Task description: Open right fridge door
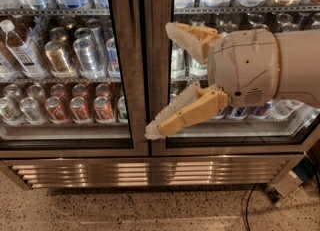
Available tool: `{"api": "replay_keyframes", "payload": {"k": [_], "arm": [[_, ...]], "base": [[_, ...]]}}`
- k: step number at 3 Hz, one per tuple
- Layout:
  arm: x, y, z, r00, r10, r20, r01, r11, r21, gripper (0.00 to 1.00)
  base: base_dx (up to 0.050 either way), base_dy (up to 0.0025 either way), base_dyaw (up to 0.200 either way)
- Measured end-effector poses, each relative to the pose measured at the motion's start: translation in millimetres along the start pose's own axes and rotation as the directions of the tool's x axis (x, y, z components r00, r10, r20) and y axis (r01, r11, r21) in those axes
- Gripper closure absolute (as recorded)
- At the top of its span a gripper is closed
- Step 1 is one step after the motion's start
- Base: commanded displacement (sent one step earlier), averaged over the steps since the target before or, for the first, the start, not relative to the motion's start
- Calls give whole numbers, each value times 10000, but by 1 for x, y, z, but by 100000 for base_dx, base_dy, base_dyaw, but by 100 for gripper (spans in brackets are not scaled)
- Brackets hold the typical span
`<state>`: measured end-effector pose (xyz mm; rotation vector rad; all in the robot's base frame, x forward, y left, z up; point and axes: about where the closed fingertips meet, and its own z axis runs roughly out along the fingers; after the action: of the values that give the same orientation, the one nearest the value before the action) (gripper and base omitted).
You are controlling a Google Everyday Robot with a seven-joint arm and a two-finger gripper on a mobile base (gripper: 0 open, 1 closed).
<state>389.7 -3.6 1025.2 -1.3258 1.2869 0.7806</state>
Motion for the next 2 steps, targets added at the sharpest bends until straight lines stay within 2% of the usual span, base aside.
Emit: {"api": "replay_keyframes", "payload": {"k": [1,2], "arm": [[-5,6,4,9991,-140,-395,141,9999,3,0],[-5,6,4,9992,-133,-379,133,9999,0,0]], "base": [[0,0,0],[0,0,0]]}}
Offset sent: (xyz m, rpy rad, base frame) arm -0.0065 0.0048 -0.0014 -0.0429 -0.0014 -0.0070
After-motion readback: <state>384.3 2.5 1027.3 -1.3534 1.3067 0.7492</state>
